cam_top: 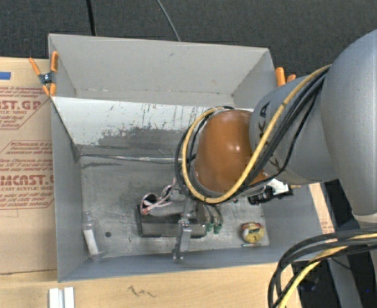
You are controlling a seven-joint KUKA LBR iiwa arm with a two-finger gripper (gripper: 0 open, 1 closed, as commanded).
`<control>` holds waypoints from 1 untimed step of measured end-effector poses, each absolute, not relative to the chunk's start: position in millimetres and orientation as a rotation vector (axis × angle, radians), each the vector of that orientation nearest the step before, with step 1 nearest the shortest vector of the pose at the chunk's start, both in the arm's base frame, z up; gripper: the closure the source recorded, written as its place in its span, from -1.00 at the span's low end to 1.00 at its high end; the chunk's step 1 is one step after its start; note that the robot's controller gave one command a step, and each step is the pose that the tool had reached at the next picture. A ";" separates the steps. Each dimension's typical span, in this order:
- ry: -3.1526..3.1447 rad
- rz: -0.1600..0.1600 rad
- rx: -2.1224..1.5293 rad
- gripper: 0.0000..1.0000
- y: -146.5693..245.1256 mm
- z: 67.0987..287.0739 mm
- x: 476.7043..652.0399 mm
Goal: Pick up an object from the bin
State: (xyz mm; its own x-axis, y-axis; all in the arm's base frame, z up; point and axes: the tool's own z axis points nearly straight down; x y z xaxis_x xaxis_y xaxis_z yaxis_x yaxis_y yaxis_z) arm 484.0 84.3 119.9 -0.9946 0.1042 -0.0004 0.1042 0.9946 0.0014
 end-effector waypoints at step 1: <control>3.109 0.010 0.288 -1.00 79.5 76.5 488.2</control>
Offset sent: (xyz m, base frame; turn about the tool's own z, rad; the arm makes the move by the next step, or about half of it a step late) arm -0.0025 -0.0121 -0.0499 0.1934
